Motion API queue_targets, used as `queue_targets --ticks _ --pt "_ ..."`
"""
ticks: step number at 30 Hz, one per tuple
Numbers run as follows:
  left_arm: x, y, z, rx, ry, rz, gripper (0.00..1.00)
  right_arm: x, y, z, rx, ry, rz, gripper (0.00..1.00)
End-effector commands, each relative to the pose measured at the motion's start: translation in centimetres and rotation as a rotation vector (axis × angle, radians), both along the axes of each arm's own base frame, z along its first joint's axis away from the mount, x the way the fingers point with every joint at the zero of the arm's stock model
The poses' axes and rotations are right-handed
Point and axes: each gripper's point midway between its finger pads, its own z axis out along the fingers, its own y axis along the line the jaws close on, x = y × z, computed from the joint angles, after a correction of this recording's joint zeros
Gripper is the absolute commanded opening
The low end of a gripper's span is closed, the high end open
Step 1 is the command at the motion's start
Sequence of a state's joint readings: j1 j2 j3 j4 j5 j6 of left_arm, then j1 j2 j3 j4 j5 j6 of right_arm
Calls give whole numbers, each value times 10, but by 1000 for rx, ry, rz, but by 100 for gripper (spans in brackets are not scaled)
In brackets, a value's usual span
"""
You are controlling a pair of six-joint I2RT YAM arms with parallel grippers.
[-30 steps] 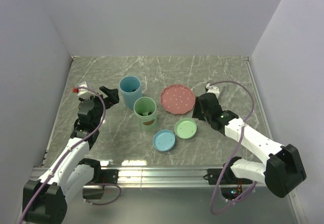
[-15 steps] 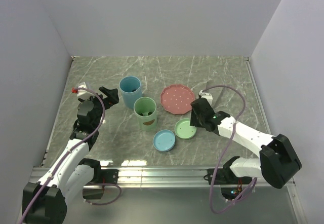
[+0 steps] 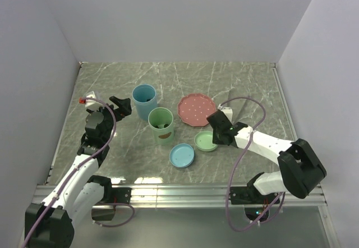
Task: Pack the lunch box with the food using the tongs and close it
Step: Pick up the lid of the lunch box with the right arm
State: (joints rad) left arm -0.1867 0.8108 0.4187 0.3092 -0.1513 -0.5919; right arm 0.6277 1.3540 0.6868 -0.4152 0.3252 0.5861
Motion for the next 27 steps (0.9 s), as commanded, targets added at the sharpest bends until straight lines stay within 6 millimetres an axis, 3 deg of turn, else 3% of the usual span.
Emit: queue_targets --ticks 1,5,8,11,12,18,21,27 --pt "-1 -3 11 -15 -39 -15 99 6 0 18 4 -59 -19 0" --pt "-1 -3 11 -16 -39 -18 99 6 -4 29 13 -90 -32 0" --pt "-2 -3 13 -16 -45 -18 100 8 -11 51 26 -157 -68 0" --pt "-5 -3 20 -20 -76 -20 100 14 -15 89 100 -280 -93 0" --pt "-6 -3 20 -22 -86 -20 100 17 -8 112 184 -351 -81 0" --pt "-28 -20 48 -20 -256 -143 98 35 14 185 474 -567 24 0" --pt "-56 -34 78 -16 -426 -250 98 39 39 213 597 -615 115 0" --pt "-113 -73 110 2 -685 -526 97 31 102 272 903 -643 395 0"
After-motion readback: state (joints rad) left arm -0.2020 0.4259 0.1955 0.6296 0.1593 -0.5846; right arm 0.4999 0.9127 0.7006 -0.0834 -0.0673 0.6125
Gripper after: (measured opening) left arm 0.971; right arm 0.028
